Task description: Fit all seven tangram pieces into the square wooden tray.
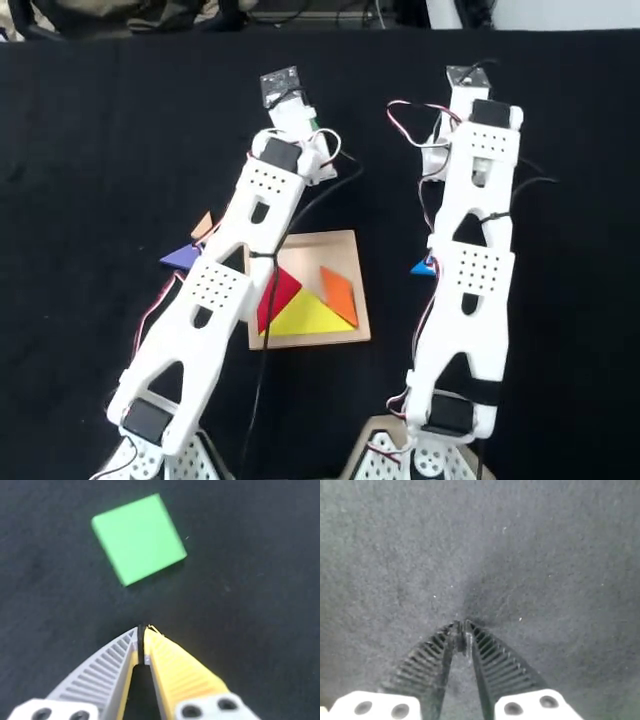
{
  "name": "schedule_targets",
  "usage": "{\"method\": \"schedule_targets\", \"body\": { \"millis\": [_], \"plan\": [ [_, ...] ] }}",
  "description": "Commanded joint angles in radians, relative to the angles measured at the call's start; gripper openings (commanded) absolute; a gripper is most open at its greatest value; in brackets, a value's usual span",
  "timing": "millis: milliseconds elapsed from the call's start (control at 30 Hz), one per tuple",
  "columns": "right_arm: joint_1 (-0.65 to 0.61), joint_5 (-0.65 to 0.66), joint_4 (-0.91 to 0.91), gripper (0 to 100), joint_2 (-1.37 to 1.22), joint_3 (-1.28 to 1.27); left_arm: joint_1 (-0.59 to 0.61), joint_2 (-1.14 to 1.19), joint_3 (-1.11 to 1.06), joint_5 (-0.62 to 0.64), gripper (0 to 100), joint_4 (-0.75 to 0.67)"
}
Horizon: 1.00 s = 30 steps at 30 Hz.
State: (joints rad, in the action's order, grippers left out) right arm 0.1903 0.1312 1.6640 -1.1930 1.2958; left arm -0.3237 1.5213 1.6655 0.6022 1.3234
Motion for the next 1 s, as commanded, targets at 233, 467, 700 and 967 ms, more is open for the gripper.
{"method": "schedule_targets", "body": {
  "millis": [233, 467, 700, 967],
  "plan": [
    [0.003, -0.002, 0.035, 1.1, 0.008, 0.134, -0.088, -0.15, -0.008, -0.157, 3, -0.347],
    [0.002, -0.005, 0.041, 1.1, 0.007, 0.151, 0.008, -0.043, -0.008, -0.239, 3, -0.496],
    [0.002, 0.0, 0.044, 1.1, 0.007, 0.151, 0.01, 0.037, -0.008, -0.264, 3, -0.497],
    [0.003, 0.002, 0.044, 1.1, -0.027, 0.159, 0.013, 0.048, -0.01, -0.307, 3, -0.457]
  ]
}}
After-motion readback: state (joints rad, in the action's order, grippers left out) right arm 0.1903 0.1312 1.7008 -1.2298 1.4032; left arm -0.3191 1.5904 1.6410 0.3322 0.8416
